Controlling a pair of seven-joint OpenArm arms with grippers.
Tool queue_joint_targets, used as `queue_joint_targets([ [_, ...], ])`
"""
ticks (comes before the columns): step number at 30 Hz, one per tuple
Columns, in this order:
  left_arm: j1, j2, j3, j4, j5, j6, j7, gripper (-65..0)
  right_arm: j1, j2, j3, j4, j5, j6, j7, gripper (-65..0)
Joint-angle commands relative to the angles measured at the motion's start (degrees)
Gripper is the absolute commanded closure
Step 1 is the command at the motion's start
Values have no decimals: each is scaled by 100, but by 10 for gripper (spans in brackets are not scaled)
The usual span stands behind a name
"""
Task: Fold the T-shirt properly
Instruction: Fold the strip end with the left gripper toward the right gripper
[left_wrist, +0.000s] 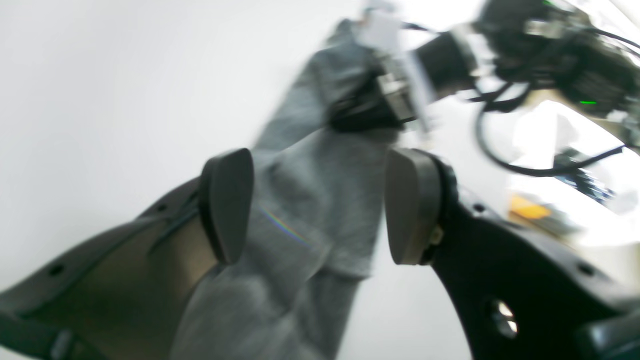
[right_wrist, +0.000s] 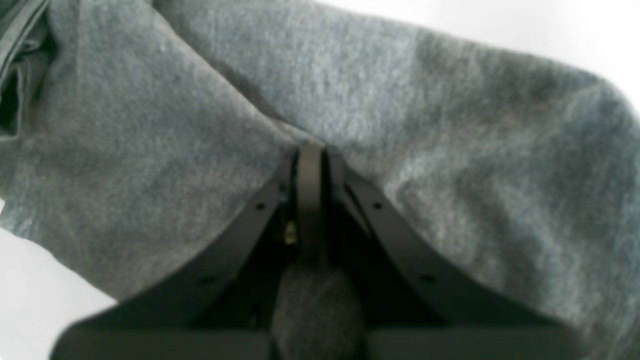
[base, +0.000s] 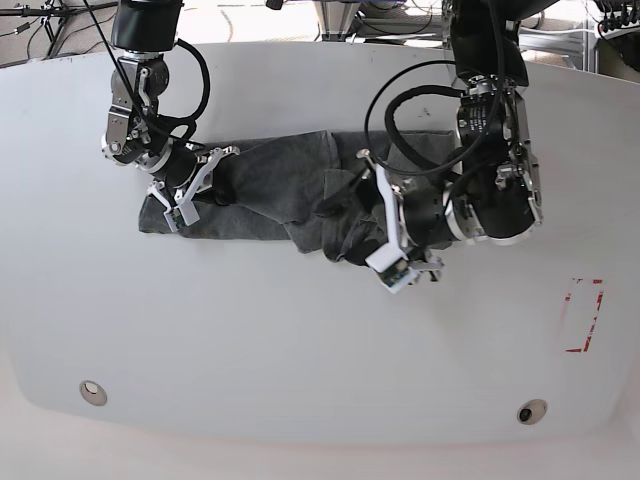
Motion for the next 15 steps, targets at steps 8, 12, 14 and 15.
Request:
queue_joint_targets([
  [8,398,-698,-2247,-617,-54,-6,-77,-385,-25,-21,-18,-14,-281,-32,-356,-24],
  [12,609,-724,-2581,-1057,-45,-6,-77,-385,-43,-21,-18,-14,-281,-32,-356,-24],
  [14,644,-724,-2590,-1312,-71,-6,-77,-383,-51,-30,-18,-14,-281,-32,-356,-24],
  [15,653,-724,-2590,-1399,-71,-6,-77,-383,-51,-30,-18,-14,-281,-32,-356,-24],
])
